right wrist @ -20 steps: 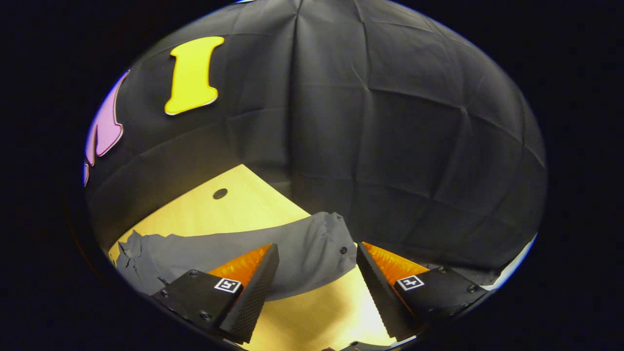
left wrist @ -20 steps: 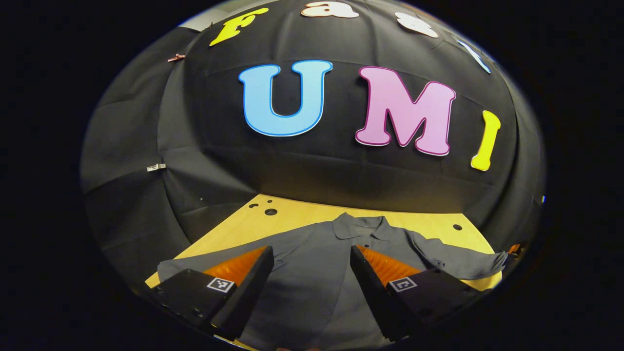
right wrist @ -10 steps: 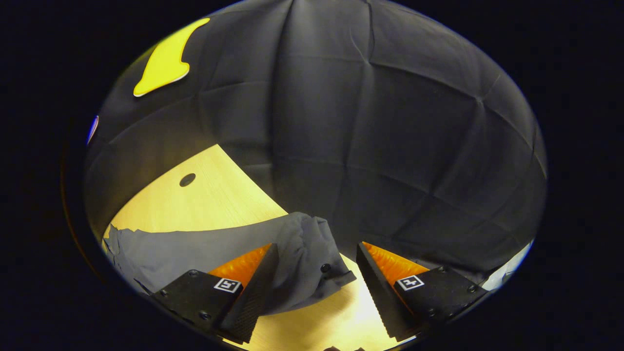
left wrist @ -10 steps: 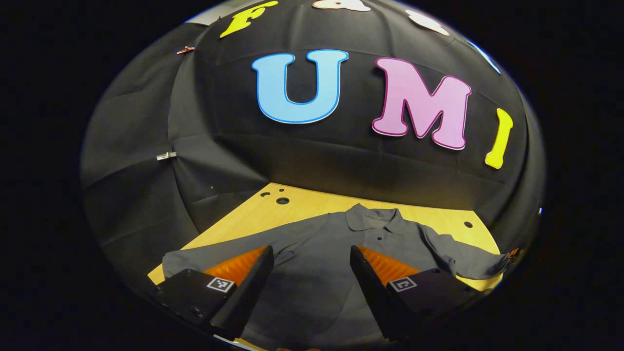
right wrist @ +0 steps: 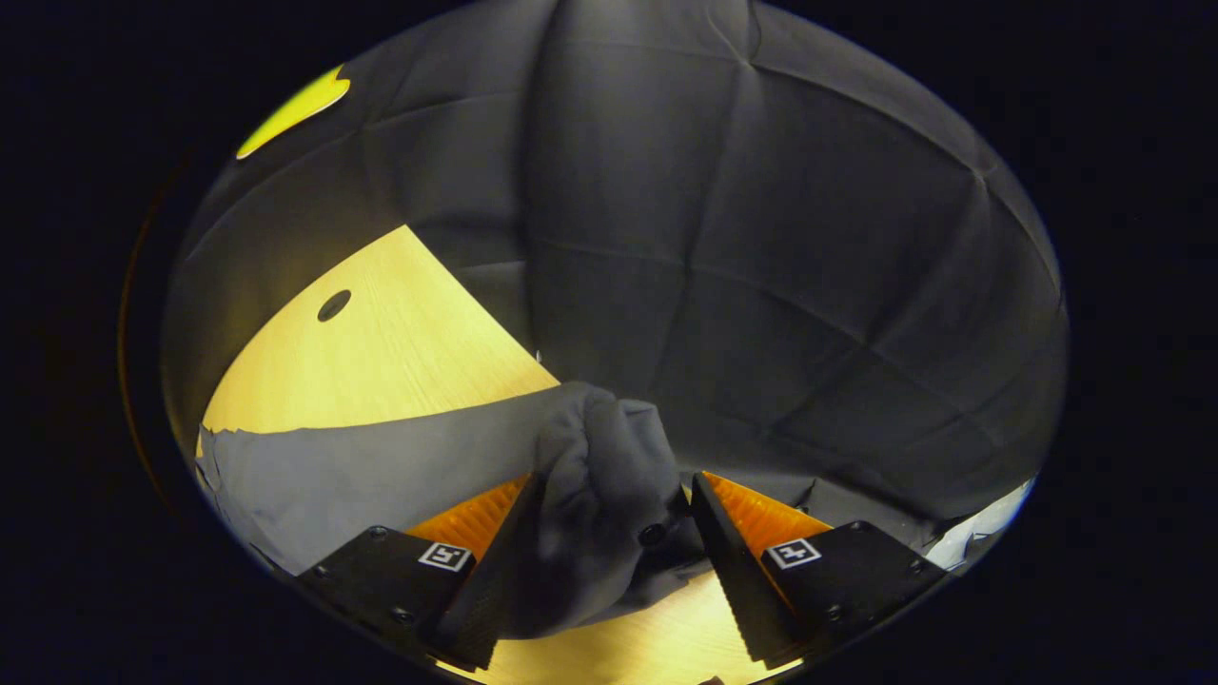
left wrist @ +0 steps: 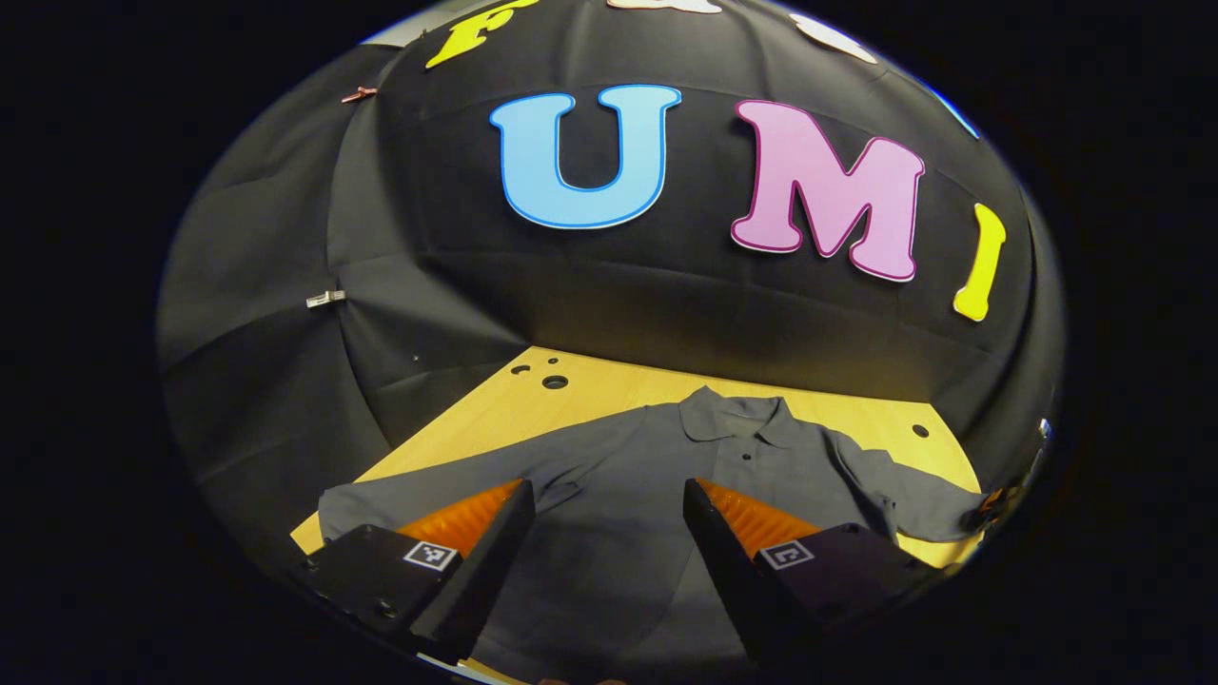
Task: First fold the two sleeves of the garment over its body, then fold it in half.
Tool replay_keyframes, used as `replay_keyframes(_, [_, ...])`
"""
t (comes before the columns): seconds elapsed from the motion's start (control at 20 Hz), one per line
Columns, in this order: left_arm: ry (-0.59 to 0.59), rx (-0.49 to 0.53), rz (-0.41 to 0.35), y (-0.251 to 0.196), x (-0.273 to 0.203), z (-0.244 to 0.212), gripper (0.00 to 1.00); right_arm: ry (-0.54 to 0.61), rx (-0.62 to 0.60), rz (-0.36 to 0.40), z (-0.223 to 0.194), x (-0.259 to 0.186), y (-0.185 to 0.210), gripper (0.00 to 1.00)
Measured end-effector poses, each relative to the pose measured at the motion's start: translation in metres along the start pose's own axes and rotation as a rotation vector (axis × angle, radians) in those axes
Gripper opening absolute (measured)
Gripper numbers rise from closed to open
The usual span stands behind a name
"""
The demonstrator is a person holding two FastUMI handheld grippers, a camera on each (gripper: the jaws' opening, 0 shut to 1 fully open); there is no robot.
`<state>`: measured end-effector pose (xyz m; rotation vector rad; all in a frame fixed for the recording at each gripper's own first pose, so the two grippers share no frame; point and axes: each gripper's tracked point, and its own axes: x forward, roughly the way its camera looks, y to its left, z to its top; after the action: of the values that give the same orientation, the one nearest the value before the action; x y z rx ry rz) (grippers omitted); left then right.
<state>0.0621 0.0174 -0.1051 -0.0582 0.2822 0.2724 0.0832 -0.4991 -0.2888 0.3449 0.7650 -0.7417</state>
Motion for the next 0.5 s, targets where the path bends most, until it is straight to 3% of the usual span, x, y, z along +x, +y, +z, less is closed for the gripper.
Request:
replay_keyframes(0.05, [0.0, 0.002, -0.001, 0.0, 0.0, 0.0, 0.99, -0.007, 0.003, 0.006, 0.008, -0.002, -0.004, 0.92])
replay_keyframes(0.1, [-0.001, 0.004, -0.002, -0.001, 0.001, 0.001, 0.99, -0.004, 0.002, 0.01, 0.009, -0.004, -0.008, 0.72])
replay_keyframes(0.15, [-0.002, 0.004, -0.005, -0.002, 0.001, 0.002, 0.99, 0.007, 0.003, 0.029, 0.007, -0.006, -0.01, 0.75])
replay_keyframes(0.3, [-0.007, -0.003, -0.018, -0.003, 0.001, 0.001, 0.99, 0.005, -0.02, 0.012, 0.015, -0.011, -0.03, 0.23])
replay_keyframes(0.4, [-0.008, -0.008, -0.018, -0.002, 0.0, 0.001, 0.99, 0.009, -0.043, 0.026, 0.015, -0.026, -0.03, 0.14])
replay_keyframes(0.45, [-0.01, -0.013, -0.019, -0.002, -0.001, 0.002, 0.99, 0.002, -0.047, 0.039, 0.016, -0.033, -0.021, 0.03])
replay_keyframes(0.5, [-0.01, -0.016, -0.018, 0.0, -0.002, 0.0, 0.99, -0.009, -0.049, 0.056, 0.02, -0.039, -0.016, 0.09])
